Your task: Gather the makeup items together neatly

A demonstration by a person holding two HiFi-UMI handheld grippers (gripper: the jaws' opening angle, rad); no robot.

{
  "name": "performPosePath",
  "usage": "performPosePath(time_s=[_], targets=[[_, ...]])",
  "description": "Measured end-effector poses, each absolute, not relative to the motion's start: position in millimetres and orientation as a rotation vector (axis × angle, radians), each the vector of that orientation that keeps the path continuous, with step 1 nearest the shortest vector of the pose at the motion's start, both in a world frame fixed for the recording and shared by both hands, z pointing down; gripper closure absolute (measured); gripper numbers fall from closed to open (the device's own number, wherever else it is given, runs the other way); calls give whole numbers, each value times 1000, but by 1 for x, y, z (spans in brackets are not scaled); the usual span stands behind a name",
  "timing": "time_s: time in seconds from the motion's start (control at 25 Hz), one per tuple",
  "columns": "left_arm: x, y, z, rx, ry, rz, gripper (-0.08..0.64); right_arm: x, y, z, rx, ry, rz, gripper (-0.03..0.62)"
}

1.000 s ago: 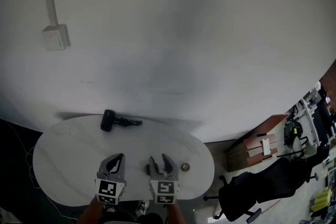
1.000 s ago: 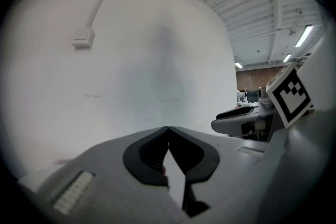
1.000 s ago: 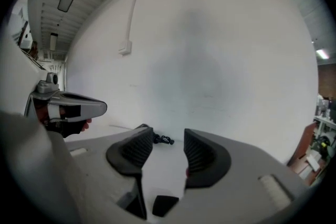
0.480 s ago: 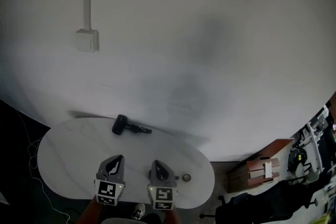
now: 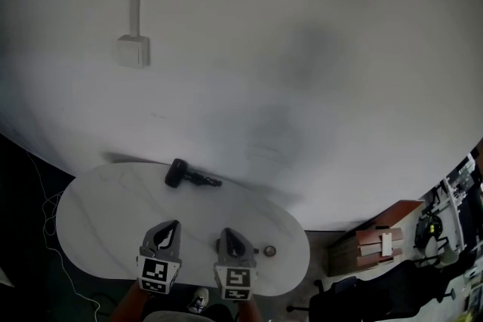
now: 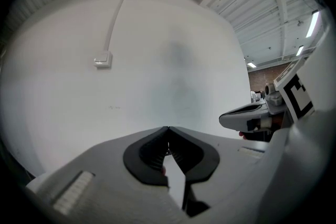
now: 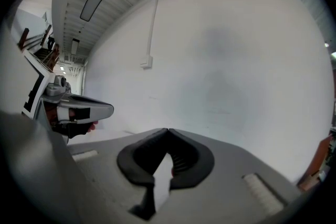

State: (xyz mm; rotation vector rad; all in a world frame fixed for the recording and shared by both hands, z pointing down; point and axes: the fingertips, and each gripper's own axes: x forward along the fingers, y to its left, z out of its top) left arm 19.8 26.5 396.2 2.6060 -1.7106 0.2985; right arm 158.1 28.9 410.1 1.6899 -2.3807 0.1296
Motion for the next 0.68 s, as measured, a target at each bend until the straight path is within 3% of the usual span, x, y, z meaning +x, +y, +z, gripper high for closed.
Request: performPosePath(time_s=[0.68], targets=[[17,42,398,2603,-1697,320,549,159,45,411,1692,-2379,152,588]])
